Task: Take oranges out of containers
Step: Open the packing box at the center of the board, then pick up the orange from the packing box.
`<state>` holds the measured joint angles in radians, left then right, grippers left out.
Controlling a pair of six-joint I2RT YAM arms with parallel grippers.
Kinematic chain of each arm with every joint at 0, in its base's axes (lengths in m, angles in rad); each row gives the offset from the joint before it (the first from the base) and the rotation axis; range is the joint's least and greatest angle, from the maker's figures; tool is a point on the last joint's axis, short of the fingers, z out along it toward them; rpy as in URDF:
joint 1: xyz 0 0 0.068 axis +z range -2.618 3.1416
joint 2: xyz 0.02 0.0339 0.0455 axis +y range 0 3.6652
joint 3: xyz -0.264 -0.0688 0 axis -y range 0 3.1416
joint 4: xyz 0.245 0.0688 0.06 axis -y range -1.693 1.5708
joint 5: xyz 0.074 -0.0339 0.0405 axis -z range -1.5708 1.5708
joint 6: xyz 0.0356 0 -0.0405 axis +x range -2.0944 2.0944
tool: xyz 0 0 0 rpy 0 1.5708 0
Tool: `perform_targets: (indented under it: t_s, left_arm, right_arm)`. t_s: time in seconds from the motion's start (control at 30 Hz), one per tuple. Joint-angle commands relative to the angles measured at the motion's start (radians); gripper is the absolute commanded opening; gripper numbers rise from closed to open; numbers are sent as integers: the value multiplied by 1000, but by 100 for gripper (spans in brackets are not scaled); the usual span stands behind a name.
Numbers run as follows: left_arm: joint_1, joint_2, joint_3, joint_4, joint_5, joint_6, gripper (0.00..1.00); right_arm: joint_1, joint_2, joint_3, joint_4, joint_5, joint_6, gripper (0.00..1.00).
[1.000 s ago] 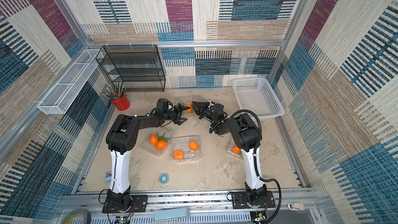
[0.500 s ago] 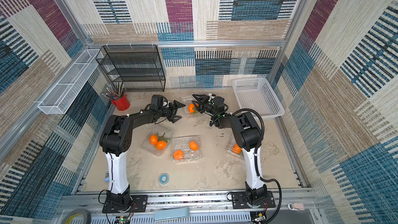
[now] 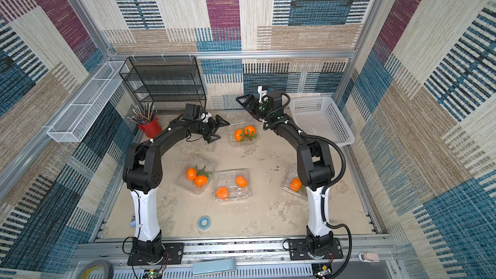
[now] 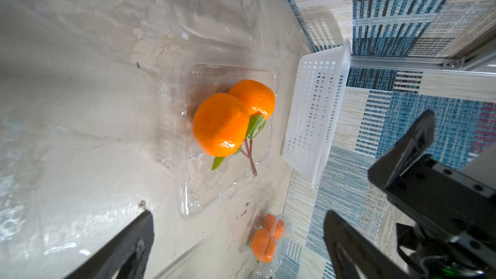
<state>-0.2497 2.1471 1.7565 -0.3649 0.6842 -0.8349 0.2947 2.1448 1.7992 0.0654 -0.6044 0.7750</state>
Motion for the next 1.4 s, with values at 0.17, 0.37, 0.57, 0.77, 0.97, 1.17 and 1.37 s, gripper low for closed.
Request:
perform_targets:
  t_s: [0.17, 0.37, 0.57, 0.77, 0.97, 1.17, 1.37]
  left_arm:
    - [-17, 96, 114, -152, 34, 91, 99]
    - [-16, 115, 81, -45, 118, 36, 99]
    - [-17, 120, 10, 92, 147, -35, 99]
    - [-16, 129, -9, 148, 174, -65, 99]
    - [-18, 142, -37, 228, 216, -127, 99]
    - [-20, 138, -42, 230, 217, -122, 99]
    - [-26, 143, -42, 238, 222, -128, 99]
  right_arm:
    - [0, 97, 80, -414, 142, -370, 86]
    - [4, 128, 106, -488, 173, -446, 73]
    - [23, 119, 51, -487, 177, -454, 65]
    - [40, 97, 23, -502, 204, -462, 61]
    - [45, 79, -27, -492, 221, -455, 55]
    - [47, 83, -25, -519, 237, -460, 50]
    - [52, 99, 21, -581, 244, -472, 49]
